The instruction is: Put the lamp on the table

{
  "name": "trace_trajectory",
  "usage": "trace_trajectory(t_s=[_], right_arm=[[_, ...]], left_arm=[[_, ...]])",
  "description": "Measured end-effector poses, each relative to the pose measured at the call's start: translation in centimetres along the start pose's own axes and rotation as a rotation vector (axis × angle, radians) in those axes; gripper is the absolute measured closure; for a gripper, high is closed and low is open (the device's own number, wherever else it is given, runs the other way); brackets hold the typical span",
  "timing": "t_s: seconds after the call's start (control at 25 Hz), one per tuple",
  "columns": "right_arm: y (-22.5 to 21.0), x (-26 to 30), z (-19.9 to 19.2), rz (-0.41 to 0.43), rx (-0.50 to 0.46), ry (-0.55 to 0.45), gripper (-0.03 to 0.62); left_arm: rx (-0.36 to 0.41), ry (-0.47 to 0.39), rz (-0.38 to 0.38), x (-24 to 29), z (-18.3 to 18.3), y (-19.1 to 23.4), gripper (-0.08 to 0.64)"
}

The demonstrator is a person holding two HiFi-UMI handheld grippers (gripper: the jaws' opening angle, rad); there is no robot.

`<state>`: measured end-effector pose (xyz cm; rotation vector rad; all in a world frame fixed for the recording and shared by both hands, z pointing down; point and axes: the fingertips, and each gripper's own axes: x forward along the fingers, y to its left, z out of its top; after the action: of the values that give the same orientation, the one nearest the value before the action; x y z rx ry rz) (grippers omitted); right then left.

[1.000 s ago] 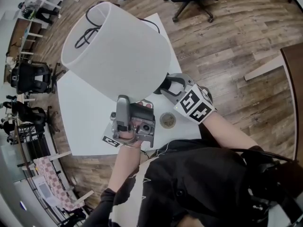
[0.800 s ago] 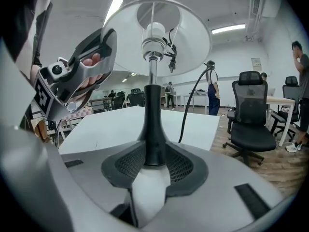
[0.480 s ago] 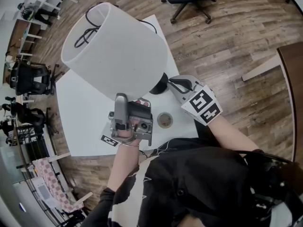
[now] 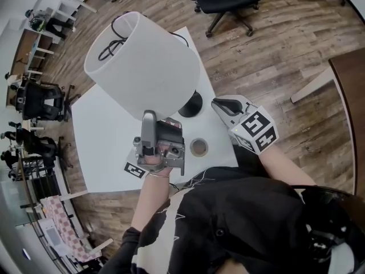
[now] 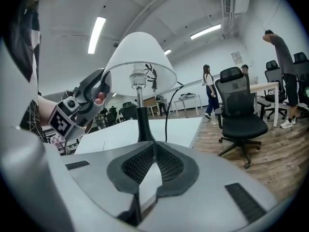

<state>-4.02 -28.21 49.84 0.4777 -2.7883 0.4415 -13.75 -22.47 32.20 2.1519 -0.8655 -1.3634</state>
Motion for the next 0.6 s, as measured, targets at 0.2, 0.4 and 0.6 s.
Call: trace_trajectory(t_s=[0.2, 0.4, 0.6], right_arm=[[-1.0, -1.5, -0.4, -0.054, 0.034, -0.004, 0.561], [-0.8, -2.9, -0.5, -0.097, 0.049, -0.015, 0.561], [-0.4, -4.4, -0.8, -0.150, 0.060, 0.000, 0.561]], left_arm=[[0.006, -0.011, 0.018, -0.2, -0.1, 0.0, 0.544], [-0.022, 0.000, 0.035, -0.3, 0.0, 0.2, 0.543], [-0.042, -0.006, 0.055, -0.7, 0.2, 0.5, 0.540]])
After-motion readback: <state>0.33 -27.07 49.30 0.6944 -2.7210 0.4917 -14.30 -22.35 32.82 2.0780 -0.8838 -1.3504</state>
